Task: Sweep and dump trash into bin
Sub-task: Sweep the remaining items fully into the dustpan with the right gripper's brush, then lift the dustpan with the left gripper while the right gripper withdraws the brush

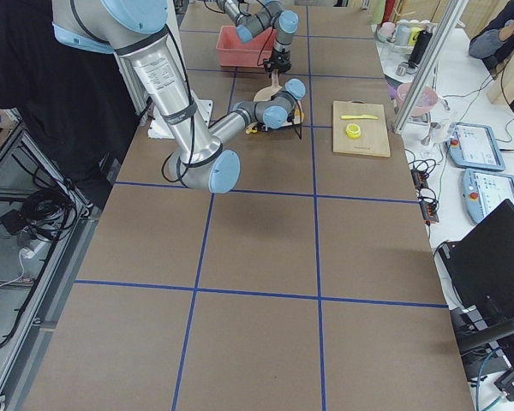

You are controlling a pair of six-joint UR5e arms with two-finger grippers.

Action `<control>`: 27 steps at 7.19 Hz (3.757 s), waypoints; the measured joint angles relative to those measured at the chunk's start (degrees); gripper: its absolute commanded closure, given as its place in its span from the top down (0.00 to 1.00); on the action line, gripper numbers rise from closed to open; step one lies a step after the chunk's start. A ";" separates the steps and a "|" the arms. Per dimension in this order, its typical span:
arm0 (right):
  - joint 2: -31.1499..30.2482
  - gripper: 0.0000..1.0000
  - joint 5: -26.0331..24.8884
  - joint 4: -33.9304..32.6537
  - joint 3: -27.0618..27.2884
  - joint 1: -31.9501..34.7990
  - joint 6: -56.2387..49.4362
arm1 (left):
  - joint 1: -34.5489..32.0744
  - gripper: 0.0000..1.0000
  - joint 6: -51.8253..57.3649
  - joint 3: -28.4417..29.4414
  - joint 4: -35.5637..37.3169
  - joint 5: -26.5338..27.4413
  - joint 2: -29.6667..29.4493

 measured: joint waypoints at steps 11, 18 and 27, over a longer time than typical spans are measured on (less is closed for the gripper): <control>2.91 0.00 -1.45 -7.20 9.82 1.65 10.45 | 0.78 0.00 -0.30 0.42 -0.65 -0.08 -0.06; -17.47 0.00 0.91 -13.76 22.53 23.57 1.42 | 1.05 0.00 -4.33 3.19 -16.76 -0.14 0.53; -31.93 0.00 -9.76 -34.51 17.05 31.85 -45.43 | -1.59 0.00 -18.19 -0.66 -31.77 -4.23 2.22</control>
